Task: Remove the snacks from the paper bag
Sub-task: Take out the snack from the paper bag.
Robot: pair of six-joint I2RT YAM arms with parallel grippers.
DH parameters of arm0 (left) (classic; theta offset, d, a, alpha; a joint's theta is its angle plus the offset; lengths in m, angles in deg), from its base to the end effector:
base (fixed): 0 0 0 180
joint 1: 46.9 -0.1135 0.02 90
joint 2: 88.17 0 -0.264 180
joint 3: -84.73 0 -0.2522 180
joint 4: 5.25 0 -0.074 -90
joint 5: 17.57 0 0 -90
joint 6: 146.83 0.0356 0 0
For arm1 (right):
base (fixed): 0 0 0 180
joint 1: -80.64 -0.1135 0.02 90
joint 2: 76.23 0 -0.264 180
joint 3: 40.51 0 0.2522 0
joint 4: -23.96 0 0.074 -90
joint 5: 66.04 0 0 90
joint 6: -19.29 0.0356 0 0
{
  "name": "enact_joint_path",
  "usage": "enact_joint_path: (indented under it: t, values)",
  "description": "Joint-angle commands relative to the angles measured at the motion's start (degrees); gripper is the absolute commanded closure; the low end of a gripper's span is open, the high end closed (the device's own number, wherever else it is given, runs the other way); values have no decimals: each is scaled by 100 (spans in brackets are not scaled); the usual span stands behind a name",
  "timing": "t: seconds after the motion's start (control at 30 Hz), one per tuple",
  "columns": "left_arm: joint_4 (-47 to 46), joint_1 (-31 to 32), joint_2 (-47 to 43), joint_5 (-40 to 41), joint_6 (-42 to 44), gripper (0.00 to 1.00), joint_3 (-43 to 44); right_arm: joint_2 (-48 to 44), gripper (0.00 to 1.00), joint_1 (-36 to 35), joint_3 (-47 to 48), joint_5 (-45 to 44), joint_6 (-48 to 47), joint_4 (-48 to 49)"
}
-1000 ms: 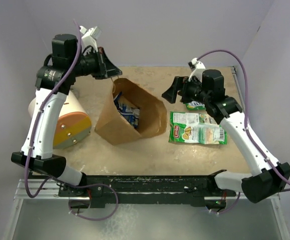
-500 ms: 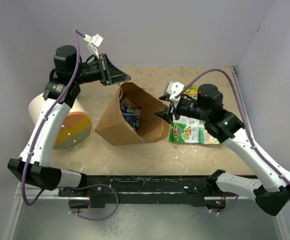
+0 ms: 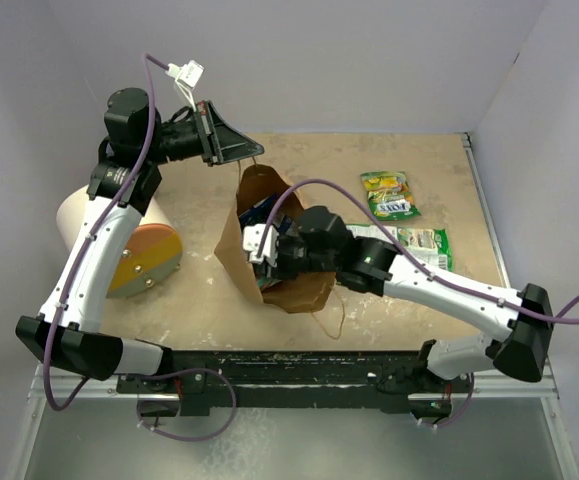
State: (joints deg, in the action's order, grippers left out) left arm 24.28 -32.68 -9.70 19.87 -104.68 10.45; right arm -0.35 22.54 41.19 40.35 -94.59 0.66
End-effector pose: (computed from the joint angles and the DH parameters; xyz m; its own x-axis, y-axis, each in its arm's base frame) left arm 0.2713 -0.0979 0.4838 -0.7068 -0.2859 -0.6471 0.5877 0.2719 -0.7620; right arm 0.1551 0.2682 0.3626 0.2422 -0.3459 -0.9065 -0.9391 0.1514 -0.3086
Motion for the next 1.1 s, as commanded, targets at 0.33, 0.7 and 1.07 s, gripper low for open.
enact_joint_path:
  t: [0.33,0.7,1.07]
  values:
    - [984,-23,521,852,1281,100,1951,537,56,-253,-192,-1341,1007,1714]
    - [1256,-4,1417,279,1683,100,2918,2295,52,-221,887,-869,1704,3302]
    - [-670,155,-492,-62,0,100,-1039,727,51,-139,-1413,-804,918,3331]
